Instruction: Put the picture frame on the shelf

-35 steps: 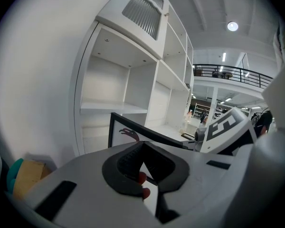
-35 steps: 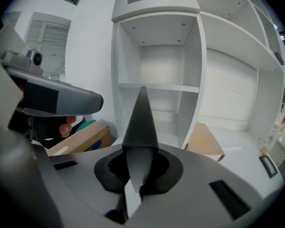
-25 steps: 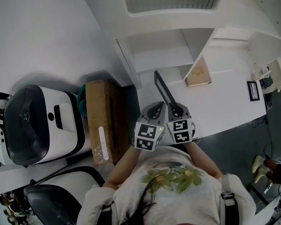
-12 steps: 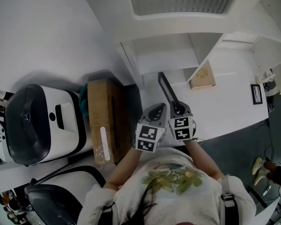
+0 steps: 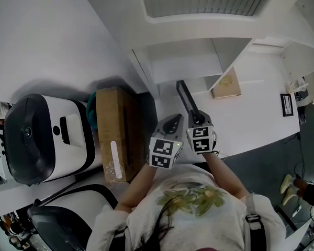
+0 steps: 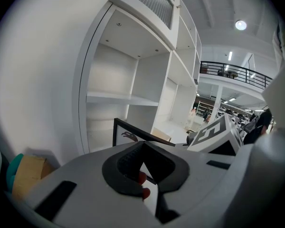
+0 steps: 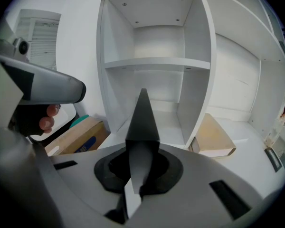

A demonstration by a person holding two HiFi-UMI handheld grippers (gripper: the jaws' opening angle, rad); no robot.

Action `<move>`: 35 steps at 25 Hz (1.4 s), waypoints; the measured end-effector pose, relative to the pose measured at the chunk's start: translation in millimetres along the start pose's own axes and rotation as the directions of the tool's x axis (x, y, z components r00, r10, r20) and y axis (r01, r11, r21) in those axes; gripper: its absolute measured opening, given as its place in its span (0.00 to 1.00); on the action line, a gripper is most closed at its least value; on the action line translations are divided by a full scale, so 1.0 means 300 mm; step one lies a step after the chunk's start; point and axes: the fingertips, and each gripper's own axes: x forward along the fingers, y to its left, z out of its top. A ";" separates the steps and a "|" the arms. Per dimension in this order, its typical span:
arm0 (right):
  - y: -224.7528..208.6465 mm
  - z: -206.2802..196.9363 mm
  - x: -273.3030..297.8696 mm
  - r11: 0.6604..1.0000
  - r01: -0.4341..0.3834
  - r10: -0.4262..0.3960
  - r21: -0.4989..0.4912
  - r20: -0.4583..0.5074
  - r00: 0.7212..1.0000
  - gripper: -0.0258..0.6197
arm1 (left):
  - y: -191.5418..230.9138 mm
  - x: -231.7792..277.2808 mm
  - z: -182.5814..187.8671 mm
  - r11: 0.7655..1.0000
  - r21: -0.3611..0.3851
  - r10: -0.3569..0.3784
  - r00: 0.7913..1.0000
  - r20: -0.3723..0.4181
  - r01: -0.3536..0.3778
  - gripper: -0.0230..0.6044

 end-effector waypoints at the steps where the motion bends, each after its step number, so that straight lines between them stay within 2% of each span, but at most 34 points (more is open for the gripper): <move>1: -0.001 0.000 0.005 1.000 0.001 -0.001 -0.001 -0.001 1.000 0.09 | 0.004 0.001 -0.002 1.000 -0.003 0.003 1.000 -0.001 -0.003 0.07; 35: -0.031 0.018 0.148 0.998 0.027 -0.027 0.053 0.004 1.000 0.10 | 0.082 0.044 -0.043 0.999 -0.042 0.024 0.998 -0.050 -0.026 0.07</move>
